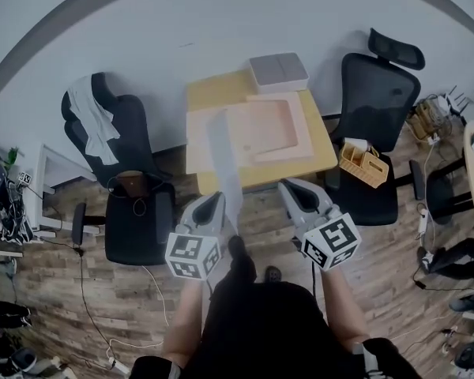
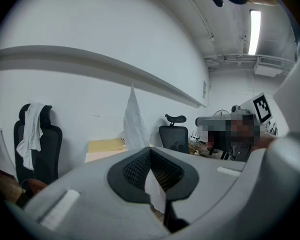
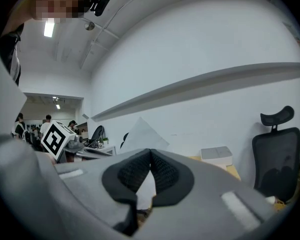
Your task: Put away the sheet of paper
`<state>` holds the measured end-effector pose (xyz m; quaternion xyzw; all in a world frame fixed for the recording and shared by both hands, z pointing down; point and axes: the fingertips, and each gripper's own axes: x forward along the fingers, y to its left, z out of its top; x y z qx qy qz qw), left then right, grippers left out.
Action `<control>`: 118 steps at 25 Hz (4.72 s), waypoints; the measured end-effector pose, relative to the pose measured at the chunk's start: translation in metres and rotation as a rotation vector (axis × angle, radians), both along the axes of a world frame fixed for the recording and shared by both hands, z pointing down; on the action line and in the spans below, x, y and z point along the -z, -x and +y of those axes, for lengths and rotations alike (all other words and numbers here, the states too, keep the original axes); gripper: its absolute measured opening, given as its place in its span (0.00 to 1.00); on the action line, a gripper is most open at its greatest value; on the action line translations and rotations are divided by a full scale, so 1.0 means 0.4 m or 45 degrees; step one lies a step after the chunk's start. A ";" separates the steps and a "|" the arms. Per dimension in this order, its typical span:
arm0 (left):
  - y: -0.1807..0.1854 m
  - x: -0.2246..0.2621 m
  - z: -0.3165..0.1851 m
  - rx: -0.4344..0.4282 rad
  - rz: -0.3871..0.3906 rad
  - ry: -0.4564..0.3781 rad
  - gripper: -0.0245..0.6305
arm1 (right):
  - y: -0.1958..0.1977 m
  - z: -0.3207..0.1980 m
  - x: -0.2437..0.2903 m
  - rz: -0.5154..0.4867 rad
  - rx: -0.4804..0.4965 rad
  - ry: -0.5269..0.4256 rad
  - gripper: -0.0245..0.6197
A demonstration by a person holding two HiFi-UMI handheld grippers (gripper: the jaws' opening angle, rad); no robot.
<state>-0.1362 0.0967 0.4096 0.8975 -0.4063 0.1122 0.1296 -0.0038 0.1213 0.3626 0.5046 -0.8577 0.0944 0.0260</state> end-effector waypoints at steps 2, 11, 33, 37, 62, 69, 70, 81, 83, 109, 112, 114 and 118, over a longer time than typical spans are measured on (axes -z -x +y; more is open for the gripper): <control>0.007 -0.011 -0.044 -0.032 -0.006 0.013 0.05 | 0.015 -0.044 0.000 0.004 -0.016 0.005 0.04; 0.034 -0.069 -0.194 -0.150 0.000 0.061 0.05 | 0.041 -0.169 -0.032 0.029 -0.132 0.043 0.04; -0.084 -0.180 -0.475 -0.199 -0.046 0.206 0.05 | -0.047 -0.447 -0.128 -0.012 -0.132 0.159 0.04; -0.140 -0.179 -0.555 -0.178 -0.055 0.231 0.05 | -0.092 -0.538 -0.125 -0.044 -0.096 0.160 0.04; -0.150 -0.567 -0.793 0.057 -0.311 0.680 0.05 | -0.241 -0.846 -0.239 -0.066 0.062 0.290 0.04; -0.102 -0.621 -0.821 0.090 -0.369 0.717 0.05 | -0.216 -0.877 -0.247 -0.050 0.075 0.308 0.04; -0.094 -0.633 -0.825 0.095 -0.358 0.717 0.05 | -0.214 -0.880 -0.252 -0.049 0.072 0.313 0.04; -0.045 -0.685 -0.826 0.155 -0.357 0.784 0.05 | -0.214 -0.889 -0.273 -0.042 0.047 0.343 0.04; -0.054 -0.692 -0.829 0.160 -0.354 0.787 0.05 | -0.219 -0.886 -0.274 -0.037 0.042 0.344 0.04; -0.209 -0.786 -0.826 0.161 -0.270 0.872 0.05 | -0.287 -0.830 -0.319 -0.016 0.004 0.404 0.04; -0.235 -0.794 -0.826 0.157 -0.267 0.882 0.05 | -0.296 -0.822 -0.327 -0.020 0.005 0.412 0.04; -0.255 -0.799 -0.821 0.147 -0.264 0.892 0.05 | -0.304 -0.814 -0.329 -0.022 0.004 0.416 0.04; -0.301 -0.795 -0.814 0.112 -0.281 0.890 0.05 | -0.330 -0.800 -0.331 -0.025 -0.007 0.421 0.04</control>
